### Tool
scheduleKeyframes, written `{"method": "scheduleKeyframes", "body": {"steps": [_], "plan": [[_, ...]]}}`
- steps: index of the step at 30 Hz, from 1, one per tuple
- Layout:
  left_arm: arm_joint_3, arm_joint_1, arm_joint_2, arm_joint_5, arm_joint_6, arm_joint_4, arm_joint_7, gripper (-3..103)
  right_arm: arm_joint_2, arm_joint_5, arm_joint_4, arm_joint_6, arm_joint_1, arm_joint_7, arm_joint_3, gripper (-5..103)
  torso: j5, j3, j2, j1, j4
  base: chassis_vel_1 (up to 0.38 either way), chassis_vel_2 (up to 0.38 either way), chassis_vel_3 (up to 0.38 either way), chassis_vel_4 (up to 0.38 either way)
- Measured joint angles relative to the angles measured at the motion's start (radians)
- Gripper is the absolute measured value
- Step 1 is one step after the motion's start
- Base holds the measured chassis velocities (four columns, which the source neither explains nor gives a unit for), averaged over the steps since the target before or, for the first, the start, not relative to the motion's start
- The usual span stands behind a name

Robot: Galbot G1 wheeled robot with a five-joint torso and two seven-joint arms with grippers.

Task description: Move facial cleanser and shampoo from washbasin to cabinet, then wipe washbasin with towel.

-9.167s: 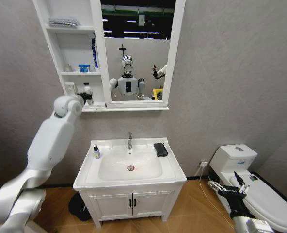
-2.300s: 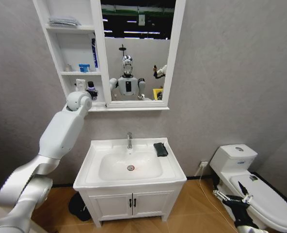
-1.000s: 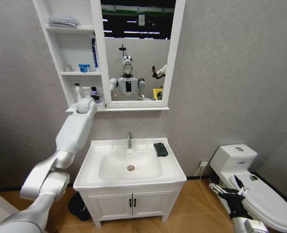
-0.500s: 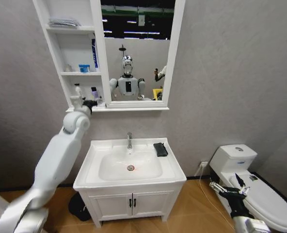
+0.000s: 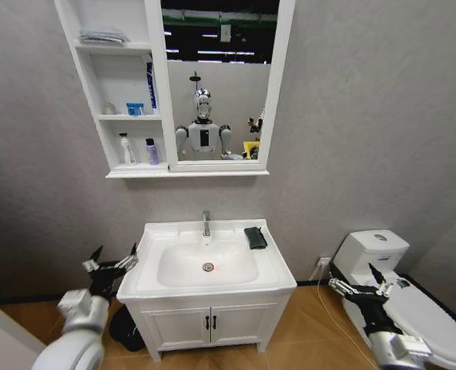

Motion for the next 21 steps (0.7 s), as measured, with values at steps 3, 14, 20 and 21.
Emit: {"method": "scheduleKeyframes", "body": {"steps": [3,14,20,21], "plan": [[-0.031,0.088,-0.050,0.003,-0.031,-0.046,0.051,100,0.002,0.000,0.005,0.000,-0.016,-0.004,0.005,100,0.0001,0.000,0.000,0.000,0.0003,0.000,0.000,0.000,0.000],[-0.003,0.051,-0.066,0.052,-0.027,-0.019,0.061,100,0.011,0.008,0.038,0.022,-0.056,-0.005,0.019,100,-0.0003,0.000,0.000,0.001,-0.0002,0.000,0.000,0.000,0.000],[0.001,0.044,-0.064,0.052,-0.024,-0.014,0.057,100,0.018,0.015,0.042,0.031,-0.082,0.002,0.014,100,-0.0002,0.000,0.000,0.000,-0.0003,0.000,0.000,0.000,0.000],[0.001,0.044,-0.064,0.052,-0.024,-0.014,0.057,100,0.018,0.015,0.042,0.031,-0.082,0.002,0.014,100,-0.0002,0.000,0.000,0.000,-0.0003,0.000,0.000,0.000,0.000]]}}
